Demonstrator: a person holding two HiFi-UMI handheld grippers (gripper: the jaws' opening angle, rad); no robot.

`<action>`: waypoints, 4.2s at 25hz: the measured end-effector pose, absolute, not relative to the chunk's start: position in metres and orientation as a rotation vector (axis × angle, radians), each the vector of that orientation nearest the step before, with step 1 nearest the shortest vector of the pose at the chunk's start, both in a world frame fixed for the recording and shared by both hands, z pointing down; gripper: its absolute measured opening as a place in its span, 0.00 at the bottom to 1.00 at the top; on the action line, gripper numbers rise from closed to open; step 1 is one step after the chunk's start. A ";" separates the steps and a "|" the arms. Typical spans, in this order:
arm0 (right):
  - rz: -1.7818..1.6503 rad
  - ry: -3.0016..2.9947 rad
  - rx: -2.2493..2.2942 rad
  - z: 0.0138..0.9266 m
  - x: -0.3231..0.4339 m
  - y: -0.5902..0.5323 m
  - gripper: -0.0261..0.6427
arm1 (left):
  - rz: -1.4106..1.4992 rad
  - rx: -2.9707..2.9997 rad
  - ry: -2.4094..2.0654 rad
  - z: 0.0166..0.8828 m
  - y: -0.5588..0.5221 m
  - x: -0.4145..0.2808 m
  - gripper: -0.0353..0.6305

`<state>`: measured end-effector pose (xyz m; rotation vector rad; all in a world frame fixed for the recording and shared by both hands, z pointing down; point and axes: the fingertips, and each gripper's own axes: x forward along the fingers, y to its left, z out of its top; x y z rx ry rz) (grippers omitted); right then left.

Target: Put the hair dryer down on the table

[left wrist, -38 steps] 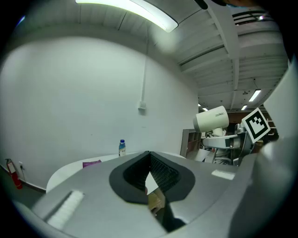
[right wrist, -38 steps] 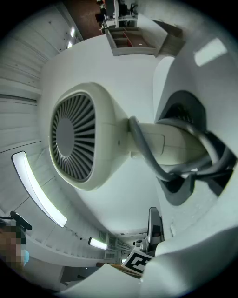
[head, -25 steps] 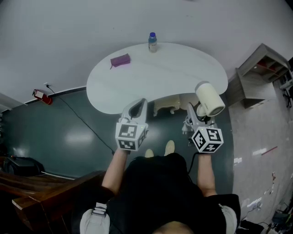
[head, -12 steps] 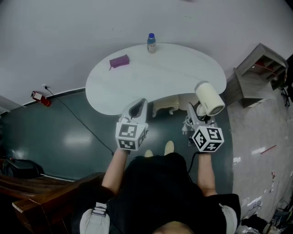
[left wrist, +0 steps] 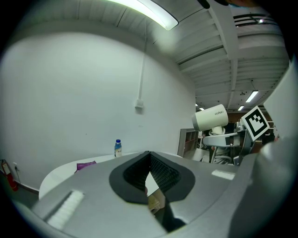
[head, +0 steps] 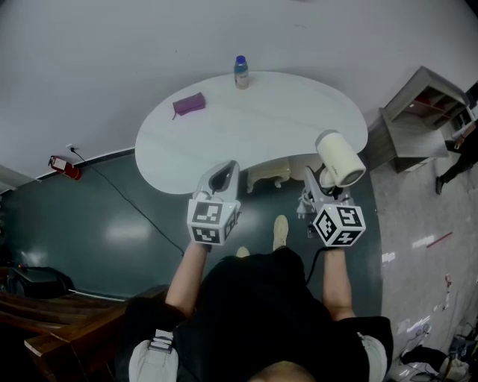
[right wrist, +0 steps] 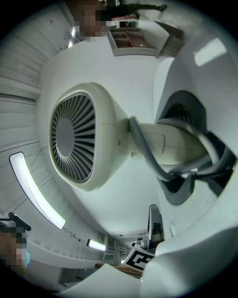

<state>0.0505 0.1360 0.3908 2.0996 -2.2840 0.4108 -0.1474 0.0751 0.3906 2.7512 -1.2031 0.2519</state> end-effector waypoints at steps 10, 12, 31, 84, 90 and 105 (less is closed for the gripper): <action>0.433 -2.320 1.999 0.400 0.099 0.076 0.37 | 0.233 2.693 -1.280 0.394 0.027 -0.100 0.06; 0.446 -2.329 1.977 0.402 0.106 0.063 0.37 | 0.232 2.683 -1.290 0.395 0.017 -0.092 0.06; 0.464 -2.401 1.851 0.413 0.187 -0.012 0.37 | 0.254 2.612 -1.363 0.406 -0.045 -0.001 0.06; 0.634 -2.408 1.659 0.467 0.147 -0.157 0.37 | 0.359 2.475 -1.393 0.450 -0.175 -0.027 0.06; 0.689 -2.374 1.626 0.493 0.141 -0.172 0.37 | 0.387 2.434 -1.390 0.470 -0.189 -0.034 0.06; 0.794 -2.255 1.518 0.567 0.136 -0.197 0.37 | 0.490 2.332 -1.354 0.538 -0.212 -0.033 0.06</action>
